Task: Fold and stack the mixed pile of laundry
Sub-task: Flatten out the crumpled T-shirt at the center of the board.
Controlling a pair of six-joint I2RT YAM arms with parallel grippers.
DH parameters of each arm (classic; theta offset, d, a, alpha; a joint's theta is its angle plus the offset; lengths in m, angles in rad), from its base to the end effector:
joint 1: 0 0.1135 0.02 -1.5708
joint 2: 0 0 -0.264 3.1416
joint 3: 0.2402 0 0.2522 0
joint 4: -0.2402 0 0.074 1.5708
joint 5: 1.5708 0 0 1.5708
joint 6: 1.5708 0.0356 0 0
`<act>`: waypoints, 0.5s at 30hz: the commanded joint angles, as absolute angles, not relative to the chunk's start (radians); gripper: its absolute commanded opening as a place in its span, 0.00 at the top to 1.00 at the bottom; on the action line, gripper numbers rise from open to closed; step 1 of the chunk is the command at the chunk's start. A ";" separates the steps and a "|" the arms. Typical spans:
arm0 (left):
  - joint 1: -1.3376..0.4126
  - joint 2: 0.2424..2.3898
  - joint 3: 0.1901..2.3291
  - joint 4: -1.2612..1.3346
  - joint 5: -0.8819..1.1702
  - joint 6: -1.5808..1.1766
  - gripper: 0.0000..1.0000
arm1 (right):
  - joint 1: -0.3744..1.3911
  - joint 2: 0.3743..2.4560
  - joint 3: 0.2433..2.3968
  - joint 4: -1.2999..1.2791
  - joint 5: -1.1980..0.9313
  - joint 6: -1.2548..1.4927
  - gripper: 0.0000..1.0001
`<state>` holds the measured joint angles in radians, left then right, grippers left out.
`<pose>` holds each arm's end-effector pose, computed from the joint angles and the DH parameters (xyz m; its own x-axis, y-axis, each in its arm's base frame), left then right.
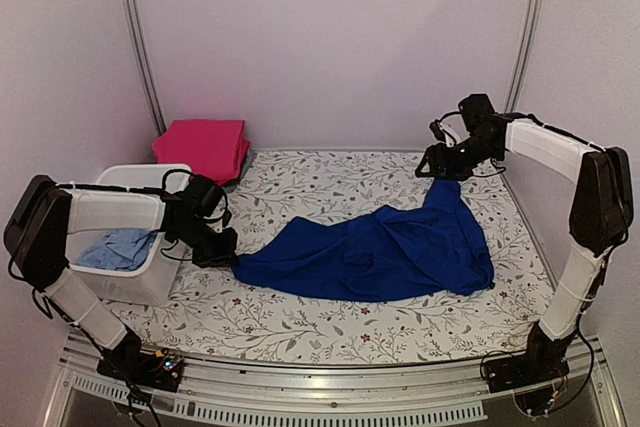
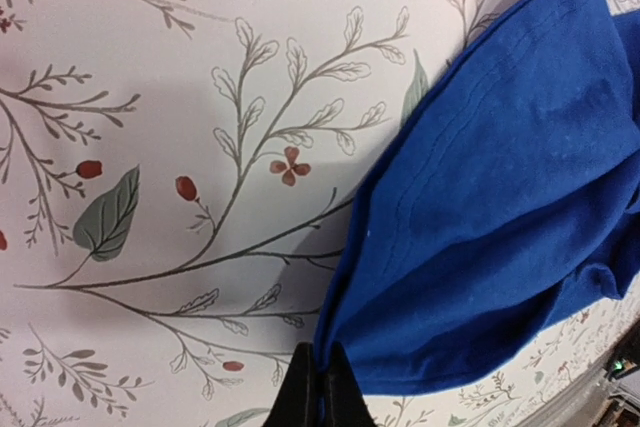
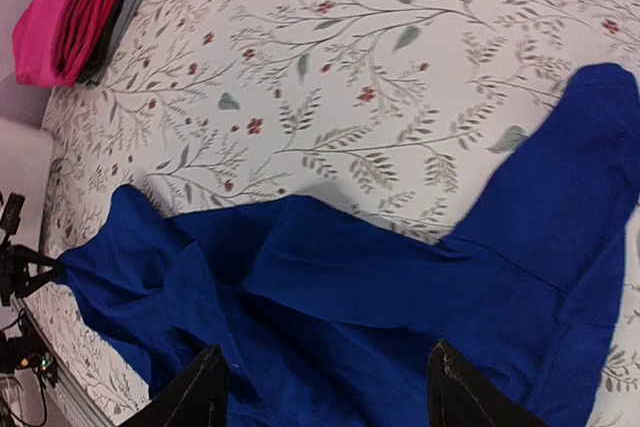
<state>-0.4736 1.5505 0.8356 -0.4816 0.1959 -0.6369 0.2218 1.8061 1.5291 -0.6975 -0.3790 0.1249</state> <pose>0.2449 -0.1333 0.1608 -0.9696 -0.1585 -0.1862 -0.0820 0.9281 -0.3631 0.3812 0.0995 0.2724 -0.8516 -0.0734 -0.5191 -0.3033 0.8765 0.3737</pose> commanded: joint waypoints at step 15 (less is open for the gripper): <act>-0.462 1.562 0.889 -0.460 0.208 -0.628 1.00 | 0.609 2.235 1.933 -0.922 -0.222 0.011 0.39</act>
